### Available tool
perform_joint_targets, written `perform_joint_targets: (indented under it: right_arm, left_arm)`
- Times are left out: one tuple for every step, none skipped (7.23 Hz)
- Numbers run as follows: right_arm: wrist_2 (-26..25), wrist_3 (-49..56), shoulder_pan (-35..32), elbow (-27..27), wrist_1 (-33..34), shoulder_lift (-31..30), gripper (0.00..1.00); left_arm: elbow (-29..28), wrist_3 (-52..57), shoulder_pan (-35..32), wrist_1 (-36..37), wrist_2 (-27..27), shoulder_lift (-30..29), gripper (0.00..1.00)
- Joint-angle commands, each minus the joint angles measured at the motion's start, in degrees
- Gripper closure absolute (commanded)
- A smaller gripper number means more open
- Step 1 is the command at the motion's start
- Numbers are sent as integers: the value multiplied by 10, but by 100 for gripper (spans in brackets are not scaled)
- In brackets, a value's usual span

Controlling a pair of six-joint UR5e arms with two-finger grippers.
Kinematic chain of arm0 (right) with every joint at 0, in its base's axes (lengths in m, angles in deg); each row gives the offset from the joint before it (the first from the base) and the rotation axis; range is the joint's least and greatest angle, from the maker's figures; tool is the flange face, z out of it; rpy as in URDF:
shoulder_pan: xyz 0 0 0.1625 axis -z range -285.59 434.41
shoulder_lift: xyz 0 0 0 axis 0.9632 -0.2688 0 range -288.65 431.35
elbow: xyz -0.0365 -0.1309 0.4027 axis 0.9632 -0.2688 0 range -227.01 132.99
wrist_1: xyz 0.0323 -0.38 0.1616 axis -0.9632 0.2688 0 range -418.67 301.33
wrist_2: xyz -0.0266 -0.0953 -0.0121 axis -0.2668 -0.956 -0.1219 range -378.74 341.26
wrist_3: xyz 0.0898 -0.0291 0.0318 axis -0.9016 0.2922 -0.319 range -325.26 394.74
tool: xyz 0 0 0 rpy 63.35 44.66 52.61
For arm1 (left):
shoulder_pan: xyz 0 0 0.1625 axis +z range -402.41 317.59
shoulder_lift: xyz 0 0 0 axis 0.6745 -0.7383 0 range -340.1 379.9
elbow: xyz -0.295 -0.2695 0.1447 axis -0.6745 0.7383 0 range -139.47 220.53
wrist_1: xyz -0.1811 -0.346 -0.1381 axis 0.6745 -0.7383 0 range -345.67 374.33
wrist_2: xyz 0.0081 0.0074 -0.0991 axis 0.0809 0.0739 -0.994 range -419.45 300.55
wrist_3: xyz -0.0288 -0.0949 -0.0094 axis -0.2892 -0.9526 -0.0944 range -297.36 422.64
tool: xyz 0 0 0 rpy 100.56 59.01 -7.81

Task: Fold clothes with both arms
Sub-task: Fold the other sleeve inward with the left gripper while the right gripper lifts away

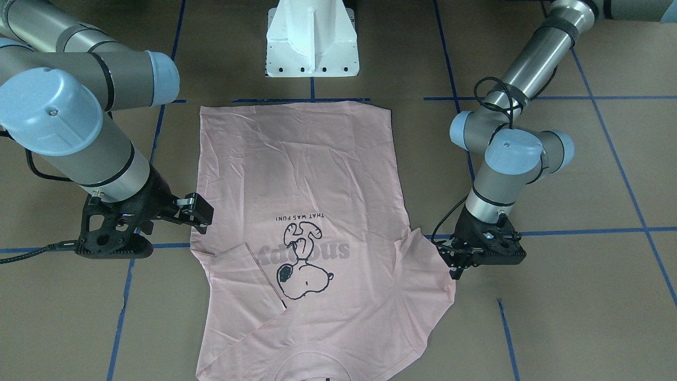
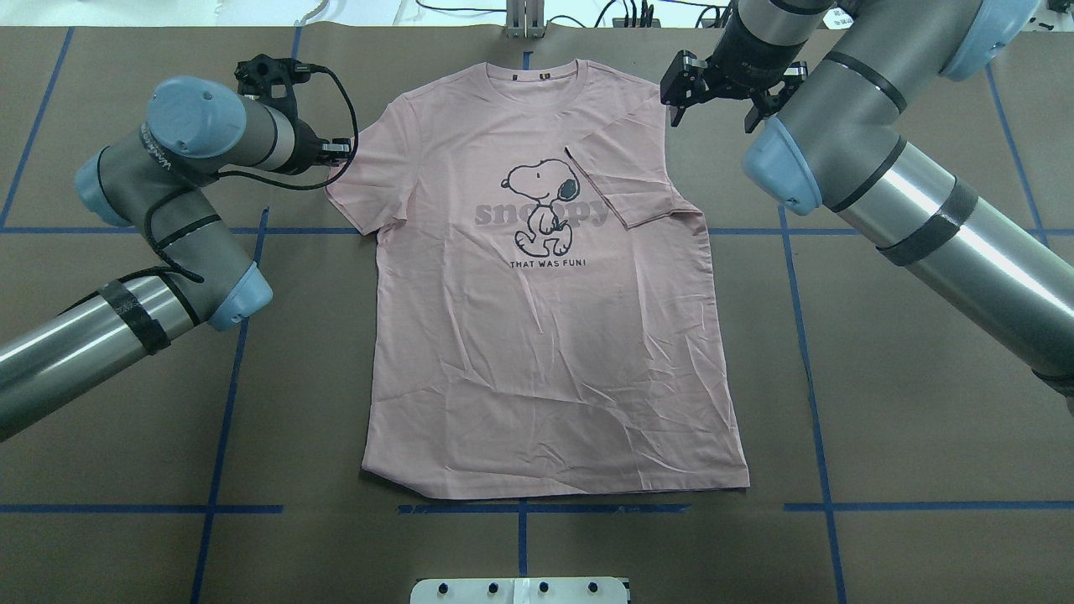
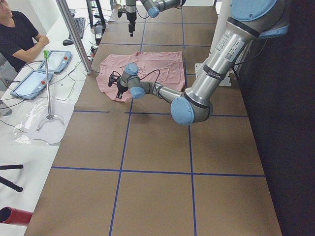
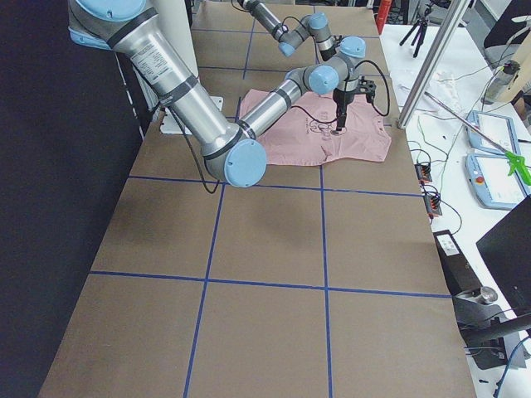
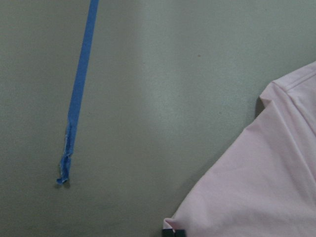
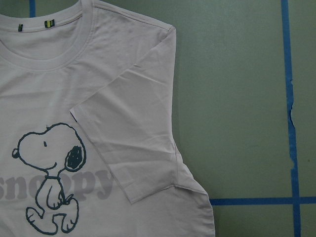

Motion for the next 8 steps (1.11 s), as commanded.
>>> perform_joint_targets:
  right_arm:
    - [0, -1, 0, 1, 0, -1, 0]
    - [0, 0, 0, 1, 0, -2, 0]
    - [1, -1, -1, 9, -5, -4, 0]
    - [1, -6, 1, 25, -8, -16, 0]
    - [1, -8, 1, 28, -8, -18, 0]
    - [0, -8, 1, 27, -8, -18, 0]
    - [0, -8, 1, 27, -8, -19, 0]
    - [0, -5, 1, 26, -8, -20, 0]
  left_arm:
    - [27, -97, 21, 70, -18, -78, 100]
    - [-41, -129, 27, 70, -16, -145, 100]
    - [-88, -158, 30, 68, -13, -185, 100]
    - [-111, -160, 34, 64, -10, -196, 100]
    - [-123, -160, 43, 56, 16, -195, 100]
    - [-125, -152, 53, 35, 27, -190, 1]
    - [-123, -153, 62, 13, 32, -189, 0]
    - [-118, -156, 62, 8, 31, -189, 0]
